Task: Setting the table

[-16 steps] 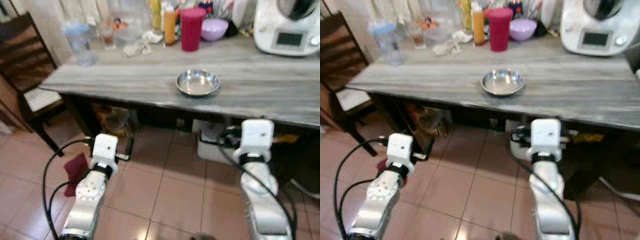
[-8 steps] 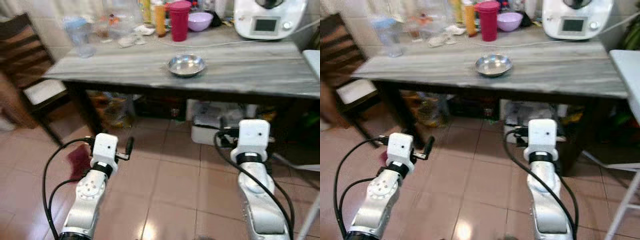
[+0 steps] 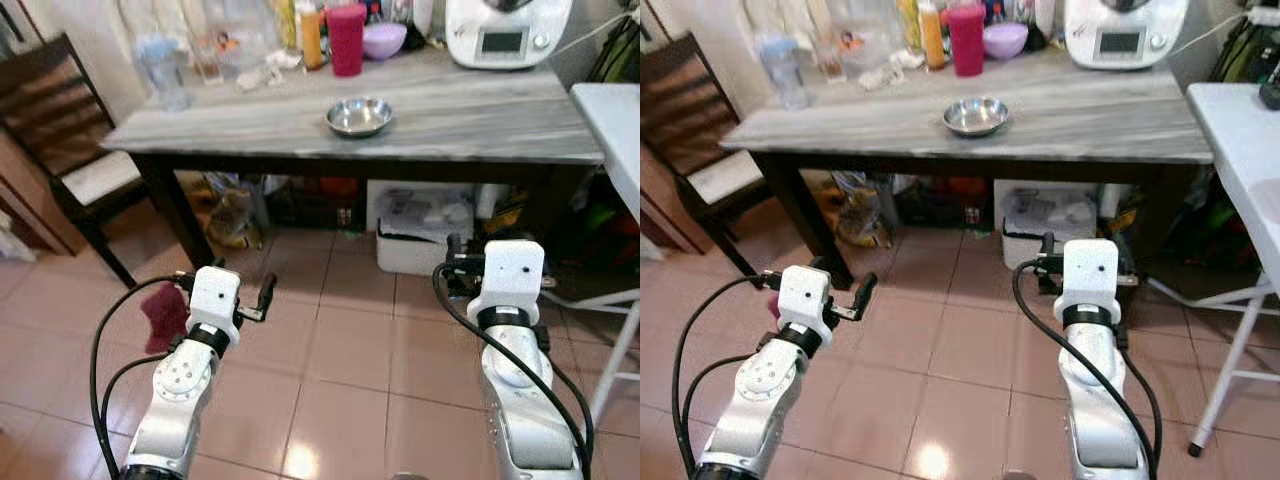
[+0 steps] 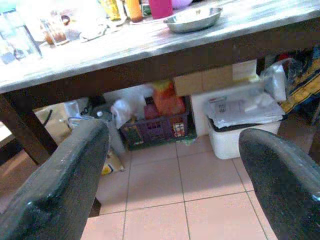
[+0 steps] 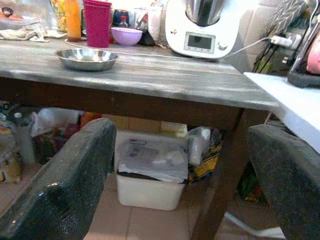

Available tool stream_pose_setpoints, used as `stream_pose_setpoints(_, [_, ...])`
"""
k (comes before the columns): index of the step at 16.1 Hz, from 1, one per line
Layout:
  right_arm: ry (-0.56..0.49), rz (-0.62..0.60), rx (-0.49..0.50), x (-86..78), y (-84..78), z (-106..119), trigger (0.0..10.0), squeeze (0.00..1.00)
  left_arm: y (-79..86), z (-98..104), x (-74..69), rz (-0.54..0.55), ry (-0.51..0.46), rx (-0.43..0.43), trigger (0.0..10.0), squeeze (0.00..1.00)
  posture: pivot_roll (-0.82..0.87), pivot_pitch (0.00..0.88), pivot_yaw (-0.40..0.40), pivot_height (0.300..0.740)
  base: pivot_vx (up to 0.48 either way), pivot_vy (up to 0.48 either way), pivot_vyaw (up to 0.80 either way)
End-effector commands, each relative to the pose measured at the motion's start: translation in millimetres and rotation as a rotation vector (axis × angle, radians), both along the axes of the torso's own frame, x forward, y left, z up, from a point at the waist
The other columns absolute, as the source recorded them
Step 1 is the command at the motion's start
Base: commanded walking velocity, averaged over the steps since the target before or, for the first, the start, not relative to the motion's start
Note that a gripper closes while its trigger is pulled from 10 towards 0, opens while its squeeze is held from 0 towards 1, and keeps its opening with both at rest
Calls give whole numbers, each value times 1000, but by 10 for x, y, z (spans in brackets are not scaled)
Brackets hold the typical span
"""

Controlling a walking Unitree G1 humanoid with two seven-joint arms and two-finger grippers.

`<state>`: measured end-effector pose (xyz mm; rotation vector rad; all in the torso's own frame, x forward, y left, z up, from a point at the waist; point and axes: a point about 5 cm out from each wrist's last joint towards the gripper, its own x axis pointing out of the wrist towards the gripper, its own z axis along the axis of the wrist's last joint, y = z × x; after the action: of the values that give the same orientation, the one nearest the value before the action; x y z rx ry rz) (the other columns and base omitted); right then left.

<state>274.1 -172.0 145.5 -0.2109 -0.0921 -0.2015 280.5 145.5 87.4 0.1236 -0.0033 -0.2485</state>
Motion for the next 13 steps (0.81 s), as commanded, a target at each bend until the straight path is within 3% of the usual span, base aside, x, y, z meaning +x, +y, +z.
stream_pose_setpoints(1, [19,5,26,26,14,-25,10000,0,13,33,17,-4,-4,-4,10000,0,-209,82,117,740,0,-247,0])
stream_pose_setpoints(5, [40,-3,21,13,-8,-64,10000,0,2,24,10,-28,7,-14,10000,0,-212,83,122,740,0,-331,0])
stream_pose_setpoints(8, [30,18,-91,32,55,-50,10000,0,-1,23,14,-35,10,-12,10000,0,-213,83,124,740,0,-337,0])
stream_pose_setpoints(10, [13,28,-17,45,71,-44,10000,0,-2,24,19,-41,13,-11,10000,0,-213,83,124,740,0,-337,0])
stream_pose_setpoints(11, [18,16,-53,50,60,-50,10000,0,-6,18,17,-49,19,-10,10000,0,-211,78,125,740,0,-334,0])
stream_pose_setpoints(13, [30,59,6,44,78,-68,10000,0,-9,16,14,-52,19,-11,10000,0,-209,75,125,740,0,-337,0])
